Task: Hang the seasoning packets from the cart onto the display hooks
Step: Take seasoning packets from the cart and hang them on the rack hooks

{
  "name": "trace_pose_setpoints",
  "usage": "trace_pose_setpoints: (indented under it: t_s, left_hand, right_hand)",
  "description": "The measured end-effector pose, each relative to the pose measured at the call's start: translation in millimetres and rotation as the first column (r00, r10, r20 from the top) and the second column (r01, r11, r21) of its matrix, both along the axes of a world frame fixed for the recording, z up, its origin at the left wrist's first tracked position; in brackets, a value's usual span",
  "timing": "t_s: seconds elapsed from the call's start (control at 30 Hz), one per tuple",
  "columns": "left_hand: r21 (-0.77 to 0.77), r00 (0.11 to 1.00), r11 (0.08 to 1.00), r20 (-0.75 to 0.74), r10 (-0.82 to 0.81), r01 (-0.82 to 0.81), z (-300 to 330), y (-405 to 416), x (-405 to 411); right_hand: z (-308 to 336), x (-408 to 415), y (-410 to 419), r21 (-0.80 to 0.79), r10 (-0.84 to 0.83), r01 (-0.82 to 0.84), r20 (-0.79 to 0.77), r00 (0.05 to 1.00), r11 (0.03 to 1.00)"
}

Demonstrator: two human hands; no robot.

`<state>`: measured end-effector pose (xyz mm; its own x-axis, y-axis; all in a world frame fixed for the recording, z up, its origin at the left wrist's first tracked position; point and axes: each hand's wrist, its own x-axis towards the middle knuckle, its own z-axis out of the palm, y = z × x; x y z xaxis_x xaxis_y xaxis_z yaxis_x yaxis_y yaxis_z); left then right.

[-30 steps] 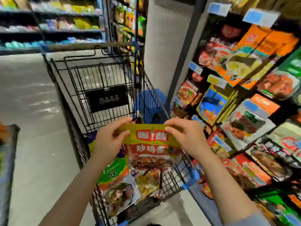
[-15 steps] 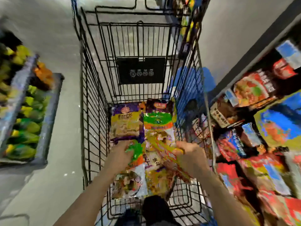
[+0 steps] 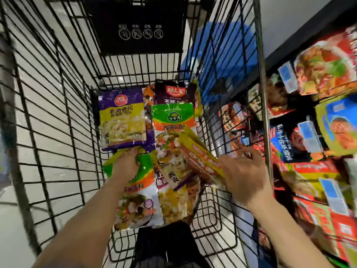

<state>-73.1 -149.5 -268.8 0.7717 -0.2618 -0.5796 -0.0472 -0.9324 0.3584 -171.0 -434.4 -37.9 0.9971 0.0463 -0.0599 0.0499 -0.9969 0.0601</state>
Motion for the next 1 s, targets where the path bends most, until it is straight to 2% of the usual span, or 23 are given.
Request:
trace_pose_setpoints:
  t_s: [0.07,0.2,0.33,0.57,0.63,0.77,0.83,0.93,1.0]
  left_hand:
    - [0.123,0.995,0.988,0.040,-0.094,0.089,4.4,-1.4,-1.8]
    - [0.213,0.981,0.960,0.028,-0.192,0.182,26.9,-5.4,9.5]
    - [0.017,0.960,0.963,-0.086,-0.265,0.268,43.7,-9.8,18.0]
    - [-0.299,0.964,0.923,0.186,-0.192,0.241,89.0,-58.0,40.9]
    - [-0.289,0.964,0.933,0.216,-0.156,0.216,98.7,-78.3,63.7]
    - [-0.259,0.927,0.926,0.328,-0.184,0.275,83.1,-122.9,117.0]
    - [-0.252,0.919,0.917,0.327,-0.220,0.309,63.4,-144.7,135.5]
    - [-0.242,0.922,0.909,0.276,-0.270,0.339,35.8,-172.5,151.3]
    - [-0.148,0.919,0.929,0.265,-0.292,0.338,12.9,-170.4,161.9]
  right_hand:
    - [-1.6,0.2,-0.1,0.003,-0.036,0.036,0.059,0.998,0.999]
    - [-0.4,-4.4,-3.3,0.002,-0.025,0.025,0.112,0.993,1.000]
    - [5.3,-15.1,-11.2,-0.012,0.004,-0.004,0.062,0.998,1.000]
    - [4.7,-28.7,-24.1,0.013,0.015,-0.017,0.167,0.986,1.000]
    - [-0.9,-28.4,-25.3,0.049,-0.015,0.007,0.164,0.986,0.999]
    - [-12.7,-32.4,-29.5,0.086,-0.099,0.088,0.135,0.986,0.992]
    - [-16.0,-38.9,-28.3,0.128,-0.152,0.144,0.058,0.987,0.981]
    - [-10.7,-34.8,-26.3,0.288,-0.249,0.231,0.027,0.968,0.930]
    - [-10.8,-32.3,-27.4,0.142,-0.264,0.263,-0.011,0.964,0.954]
